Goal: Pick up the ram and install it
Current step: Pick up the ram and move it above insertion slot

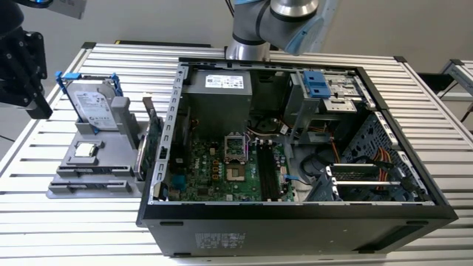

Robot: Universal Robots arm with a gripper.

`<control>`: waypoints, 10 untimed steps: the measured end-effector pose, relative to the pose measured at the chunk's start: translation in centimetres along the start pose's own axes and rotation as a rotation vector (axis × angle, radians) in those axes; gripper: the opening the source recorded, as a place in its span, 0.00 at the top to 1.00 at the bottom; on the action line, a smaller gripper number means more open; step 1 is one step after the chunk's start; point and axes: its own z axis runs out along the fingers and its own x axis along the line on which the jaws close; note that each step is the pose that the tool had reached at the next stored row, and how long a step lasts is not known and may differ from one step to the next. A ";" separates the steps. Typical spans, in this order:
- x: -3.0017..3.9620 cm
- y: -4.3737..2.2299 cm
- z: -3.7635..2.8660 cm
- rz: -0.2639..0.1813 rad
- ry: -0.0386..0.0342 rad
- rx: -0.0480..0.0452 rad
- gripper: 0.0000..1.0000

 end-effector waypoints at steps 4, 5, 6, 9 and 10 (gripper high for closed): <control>0.00 0.00 0.00 -0.003 0.0001 0.0000 1.00; 0.00 0.00 0.00 -0.003 0.0001 0.0000 1.00; 0.00 0.00 0.00 -0.003 0.0001 0.0000 1.00; 0.00 0.00 0.00 -0.003 0.0001 0.0000 1.00; 0.00 0.00 0.00 -0.003 0.0001 0.0000 1.00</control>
